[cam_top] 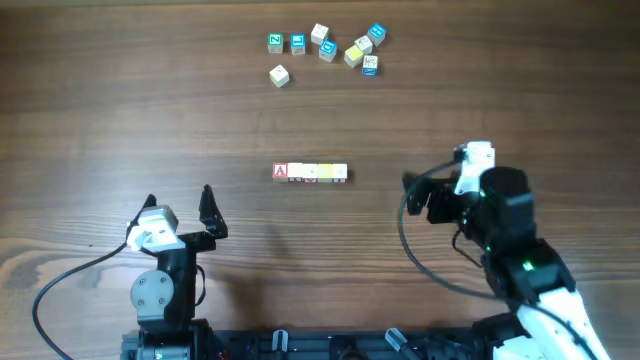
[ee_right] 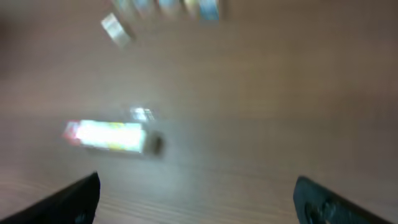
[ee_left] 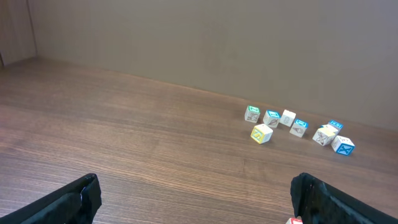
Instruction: Form a horizontal line
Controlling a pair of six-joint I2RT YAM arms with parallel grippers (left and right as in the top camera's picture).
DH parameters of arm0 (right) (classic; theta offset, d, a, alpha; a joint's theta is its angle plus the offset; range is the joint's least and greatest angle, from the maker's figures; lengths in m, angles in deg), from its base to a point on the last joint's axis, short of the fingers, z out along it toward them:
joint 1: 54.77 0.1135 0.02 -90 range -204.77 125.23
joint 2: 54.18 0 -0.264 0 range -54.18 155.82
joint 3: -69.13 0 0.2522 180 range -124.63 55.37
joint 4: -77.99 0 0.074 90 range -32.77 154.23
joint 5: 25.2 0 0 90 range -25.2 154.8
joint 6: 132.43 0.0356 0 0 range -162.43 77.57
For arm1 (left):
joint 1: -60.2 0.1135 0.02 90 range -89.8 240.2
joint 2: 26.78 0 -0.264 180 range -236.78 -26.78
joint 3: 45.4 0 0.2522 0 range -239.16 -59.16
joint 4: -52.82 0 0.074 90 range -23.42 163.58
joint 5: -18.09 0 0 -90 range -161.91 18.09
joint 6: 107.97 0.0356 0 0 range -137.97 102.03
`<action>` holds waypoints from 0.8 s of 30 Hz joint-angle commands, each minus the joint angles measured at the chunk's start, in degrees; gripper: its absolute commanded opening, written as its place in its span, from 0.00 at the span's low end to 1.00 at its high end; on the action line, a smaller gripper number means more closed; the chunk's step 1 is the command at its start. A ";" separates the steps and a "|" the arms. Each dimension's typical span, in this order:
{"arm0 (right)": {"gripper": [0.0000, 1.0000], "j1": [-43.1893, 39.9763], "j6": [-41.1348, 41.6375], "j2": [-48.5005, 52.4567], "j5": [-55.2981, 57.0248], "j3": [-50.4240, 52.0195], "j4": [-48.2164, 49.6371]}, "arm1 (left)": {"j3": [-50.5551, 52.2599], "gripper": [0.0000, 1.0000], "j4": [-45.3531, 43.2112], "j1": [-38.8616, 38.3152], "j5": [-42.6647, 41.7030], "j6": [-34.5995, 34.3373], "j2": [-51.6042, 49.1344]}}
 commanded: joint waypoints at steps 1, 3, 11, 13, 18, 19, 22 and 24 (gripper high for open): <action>1.00 -0.20 -0.57 -7.85 0.31 2.80 3.45 | 0.15 1.00 0.11 -0.26 0.35 0.94 0.31; 1.00 -0.24 -0.57 -12.59 0.31 6.25 7.58 | 0.15 1.00 0.11 -0.28 0.35 0.94 0.31; 1.00 -6.19 -0.55 -32.98 0.31 19.69 13.46 | 0.15 1.00 0.11 -0.28 0.35 0.94 0.31; 1.00 -6.19 -0.57 -35.85 0.31 21.20 13.73 | 0.15 1.00 0.11 -0.28 0.35 0.94 0.31; 1.00 -6.19 -0.57 -42.73 0.31 23.30 13.68 | 0.15 1.00 0.11 -0.28 0.35 0.94 0.31; 1.00 -6.19 -0.57 -44.26 0.31 23.87 13.73 | 0.15 1.00 0.11 -0.26 0.35 0.94 0.31; 1.00 -6.21 -0.59 -47.74 0.31 26.27 14.21 | 0.15 1.00 0.11 -0.28 0.35 0.94 0.31; 1.00 -6.69 -0.55 -47.74 0.28 28.15 15.80 | 0.15 1.00 0.11 -0.28 0.35 0.94 0.31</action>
